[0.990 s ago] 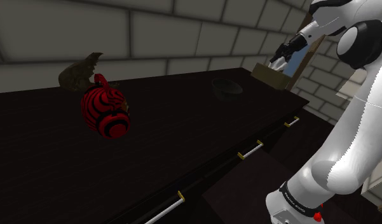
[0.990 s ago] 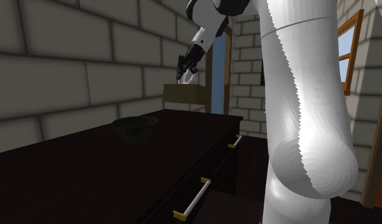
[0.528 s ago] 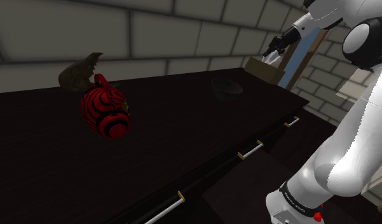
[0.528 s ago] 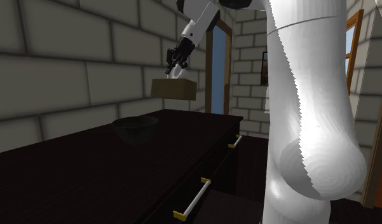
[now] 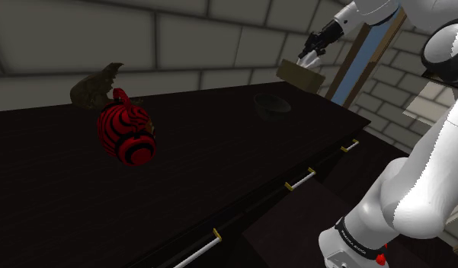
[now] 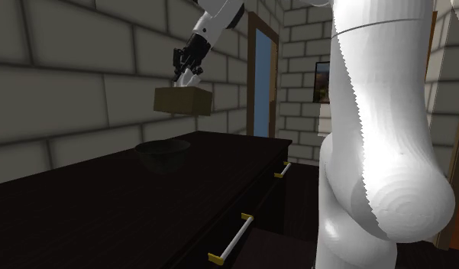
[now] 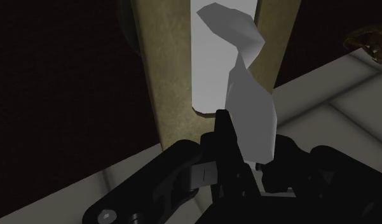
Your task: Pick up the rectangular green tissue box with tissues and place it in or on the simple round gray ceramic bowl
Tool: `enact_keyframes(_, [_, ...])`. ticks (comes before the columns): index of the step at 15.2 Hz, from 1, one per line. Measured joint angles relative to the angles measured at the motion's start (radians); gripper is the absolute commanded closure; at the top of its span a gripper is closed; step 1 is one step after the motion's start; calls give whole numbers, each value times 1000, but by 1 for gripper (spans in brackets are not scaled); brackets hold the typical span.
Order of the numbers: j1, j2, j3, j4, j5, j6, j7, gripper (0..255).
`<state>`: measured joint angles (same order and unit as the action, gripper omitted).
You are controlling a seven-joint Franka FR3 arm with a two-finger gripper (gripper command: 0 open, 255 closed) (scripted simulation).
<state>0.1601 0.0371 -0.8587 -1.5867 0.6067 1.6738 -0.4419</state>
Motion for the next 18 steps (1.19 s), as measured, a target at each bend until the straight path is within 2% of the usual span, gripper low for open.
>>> enact_keyframes(7, [77, 20, 67, 37, -1, 60, 134, 255])
enact_keyframes(18, [98, -1, 82, -115, -2, 194, 87, 255])
